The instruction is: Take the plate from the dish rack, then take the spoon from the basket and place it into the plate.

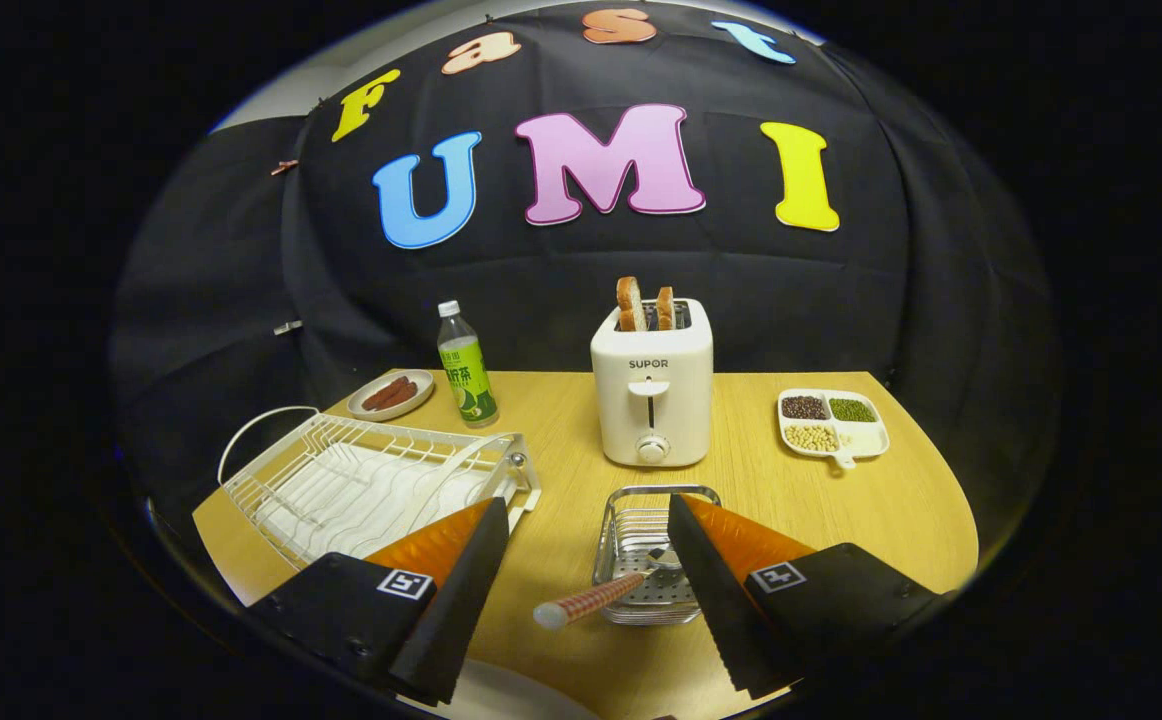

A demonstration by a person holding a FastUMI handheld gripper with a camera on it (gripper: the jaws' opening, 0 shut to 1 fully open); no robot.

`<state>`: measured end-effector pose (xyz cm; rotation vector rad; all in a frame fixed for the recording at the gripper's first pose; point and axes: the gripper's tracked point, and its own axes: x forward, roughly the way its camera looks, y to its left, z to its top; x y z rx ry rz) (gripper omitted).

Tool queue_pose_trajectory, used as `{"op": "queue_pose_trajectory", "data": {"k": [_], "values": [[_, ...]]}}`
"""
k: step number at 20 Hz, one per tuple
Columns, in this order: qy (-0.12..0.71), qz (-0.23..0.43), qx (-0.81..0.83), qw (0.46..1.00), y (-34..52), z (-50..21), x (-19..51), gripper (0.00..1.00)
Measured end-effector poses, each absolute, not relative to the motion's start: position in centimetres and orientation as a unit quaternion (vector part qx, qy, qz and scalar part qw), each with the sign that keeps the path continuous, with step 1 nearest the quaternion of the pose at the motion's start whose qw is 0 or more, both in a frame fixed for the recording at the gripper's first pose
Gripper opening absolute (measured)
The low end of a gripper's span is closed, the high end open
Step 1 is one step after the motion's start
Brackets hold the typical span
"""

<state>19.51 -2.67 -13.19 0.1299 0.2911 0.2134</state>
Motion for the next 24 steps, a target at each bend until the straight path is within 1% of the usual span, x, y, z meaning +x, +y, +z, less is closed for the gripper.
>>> {"op": "queue_pose_trajectory", "data": {"k": [1, 3, 6, 9, 10, 11, 14, 19, 22, 23, 24], "values": [[0.146, 0.109, 0.065, 0.981, -2.4, -13.8, 19.7, 0.99], [0.151, 0.107, 0.059, 0.981, -2.2, -15.0, 20.2, 0.92], [0.157, 0.093, 0.053, 0.982, -2.6, -16.3, 20.9, 0.72], [0.159, 0.084, 0.087, 0.98, -2.7, -16.0, 21.1, 0.63], [0.153, 0.075, 0.088, 0.981, -3.4, -15.7, 21.4, 0.53], [0.15, 0.068, 0.085, 0.983, -4.0, -15.7, 21.6, 0.49], [0.17, 0.075, 0.096, 0.978, -3.8, -16.8, 21.6, 0.48], [0.165, 0.074, 0.112, 0.977, -4.1, -16.4, 21.5, 0.47], [0.165, 0.072, 0.13, 0.975, -4.2, -16.2, 21.5, 0.4], [0.164, 0.074, 0.132, 0.975, -4.1, -15.9, 21.5, 0.4], [0.164, 0.071, 0.13, 0.975, -4.2, -16.0, 21.5, 0.33]]}}
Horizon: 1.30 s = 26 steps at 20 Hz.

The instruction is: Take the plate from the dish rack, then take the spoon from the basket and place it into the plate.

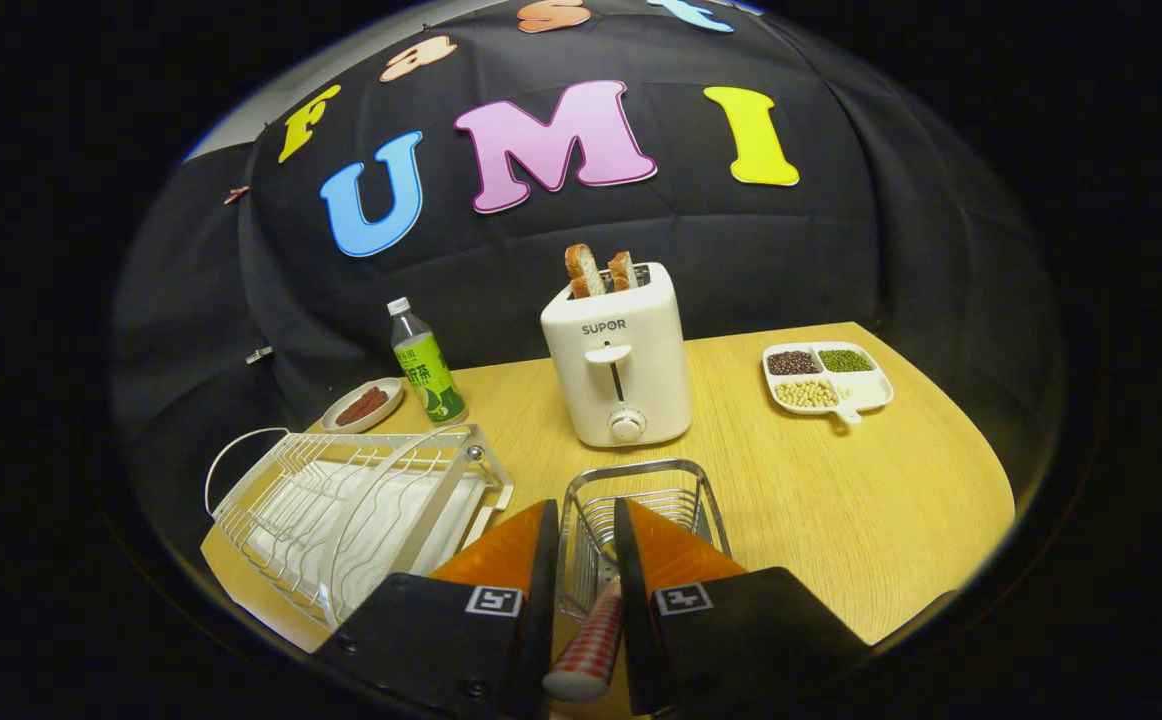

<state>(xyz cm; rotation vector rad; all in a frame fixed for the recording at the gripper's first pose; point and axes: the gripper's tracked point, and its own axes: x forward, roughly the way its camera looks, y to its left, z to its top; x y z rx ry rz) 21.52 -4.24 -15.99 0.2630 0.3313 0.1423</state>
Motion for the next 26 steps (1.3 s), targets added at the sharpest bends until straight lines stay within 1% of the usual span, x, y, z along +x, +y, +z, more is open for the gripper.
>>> {"op": "queue_pose_trajectory", "data": {"k": [1, 17, 20, 26], "values": [[0.167, 0.072, 0.132, 0.974, -4.1, -16.0, 21.3, 0.3], [0.199, 0.068, 0.209, 0.955, -4.4, -15.9, 21.0, 0.31], [0.193, 0.064, 0.223, 0.953, -4.7, -15.4, 20.9, 0.31], [0.181, 0.048, 0.226, 0.956, -6.1, -14.6, 21.0, 0.29]]}}
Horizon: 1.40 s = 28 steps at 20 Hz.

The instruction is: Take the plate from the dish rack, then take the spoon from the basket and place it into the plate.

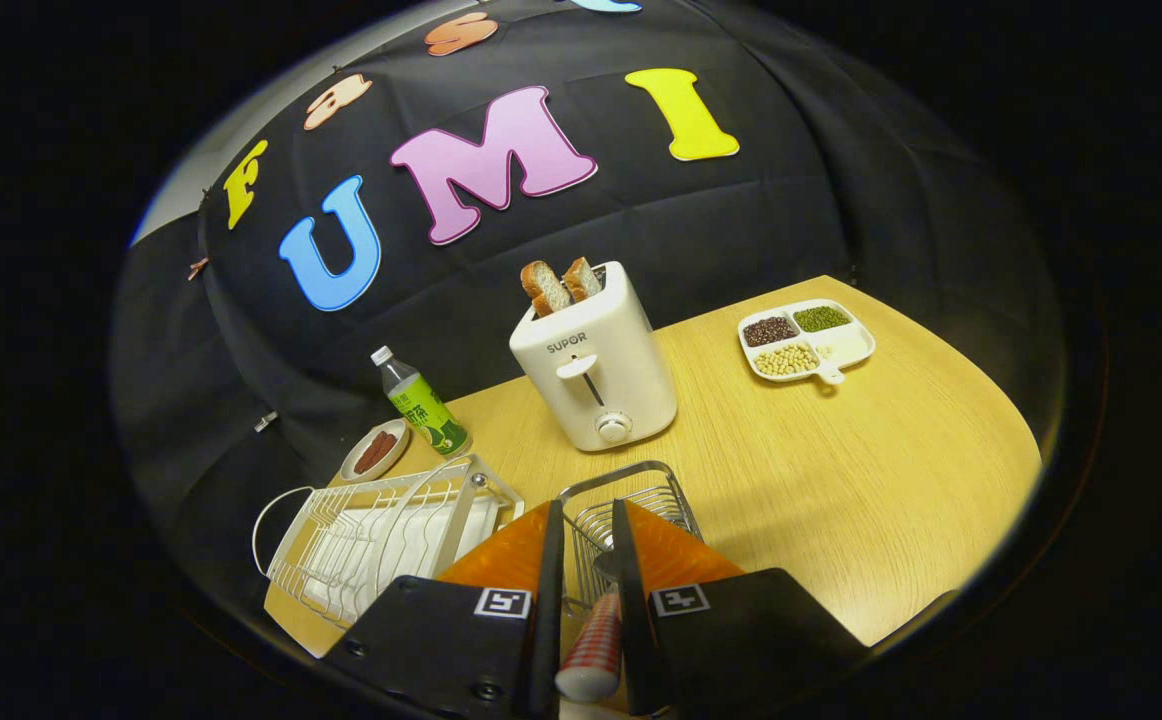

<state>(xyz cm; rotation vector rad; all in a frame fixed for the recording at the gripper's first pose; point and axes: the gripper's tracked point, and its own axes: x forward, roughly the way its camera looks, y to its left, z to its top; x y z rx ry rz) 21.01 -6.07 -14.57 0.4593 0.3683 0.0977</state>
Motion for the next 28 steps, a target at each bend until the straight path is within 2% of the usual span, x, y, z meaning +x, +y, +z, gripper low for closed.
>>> {"op": "queue_pose_trajectory", "data": {"k": [3, 11, 20, 28], "values": [[0.176, 0.038, 0.209, 0.961, -6.9, -14.0, 21.1, 0.25], [0.132, 0.06, 0.166, 0.975, -7.8, -7.3, 20.4, 0.25], [0.098, 0.064, 0.142, 0.983, -7.2, -0.9, 15.2, 0.25], [0.12, 0.093, 0.135, 0.979, -2.1, -2.8, 10.2, 0.25]]}}
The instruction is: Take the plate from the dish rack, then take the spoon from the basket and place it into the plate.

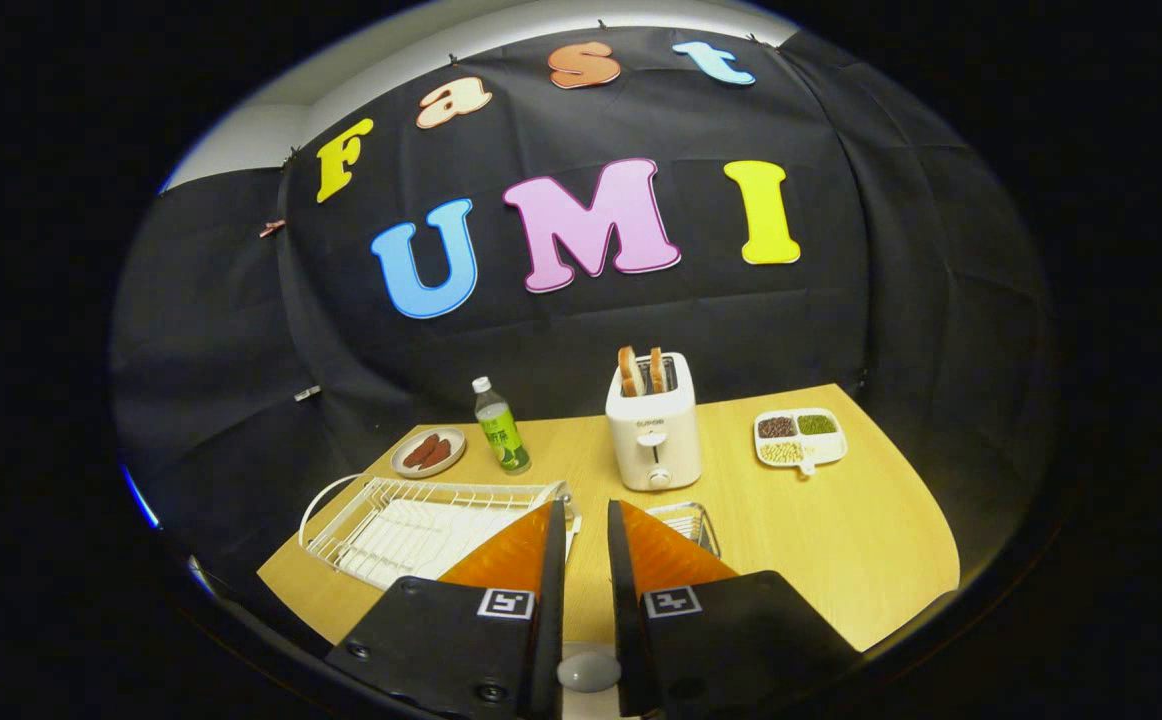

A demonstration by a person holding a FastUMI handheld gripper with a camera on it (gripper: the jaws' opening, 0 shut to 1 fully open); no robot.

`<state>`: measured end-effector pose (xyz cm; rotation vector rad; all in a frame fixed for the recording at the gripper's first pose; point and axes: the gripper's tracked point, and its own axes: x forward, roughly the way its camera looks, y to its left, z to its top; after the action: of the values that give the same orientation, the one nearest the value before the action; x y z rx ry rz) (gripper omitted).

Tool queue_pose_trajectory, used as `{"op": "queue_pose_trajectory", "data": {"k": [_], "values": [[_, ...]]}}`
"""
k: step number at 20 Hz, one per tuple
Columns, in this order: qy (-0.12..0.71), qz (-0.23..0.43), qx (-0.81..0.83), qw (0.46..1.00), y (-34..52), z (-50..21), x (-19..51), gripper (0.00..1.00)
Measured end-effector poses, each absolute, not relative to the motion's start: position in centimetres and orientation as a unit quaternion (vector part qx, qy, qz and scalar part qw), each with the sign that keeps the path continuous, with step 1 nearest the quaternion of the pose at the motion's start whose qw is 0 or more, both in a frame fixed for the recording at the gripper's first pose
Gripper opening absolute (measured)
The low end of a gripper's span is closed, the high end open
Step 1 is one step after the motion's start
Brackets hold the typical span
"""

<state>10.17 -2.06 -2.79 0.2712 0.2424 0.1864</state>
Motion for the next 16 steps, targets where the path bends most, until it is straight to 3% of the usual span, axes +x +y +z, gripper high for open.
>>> {"op": "queue_pose_trajectory", "data": {"k": [7, 16], "values": [[0.121, 0.127, 0.123, 0.977, 2.7, -7.8, 8.4, 0.25], [0.162, 0.107, 0.152, 0.969, 1.7, -13.6, 5.1, 0.25]]}}
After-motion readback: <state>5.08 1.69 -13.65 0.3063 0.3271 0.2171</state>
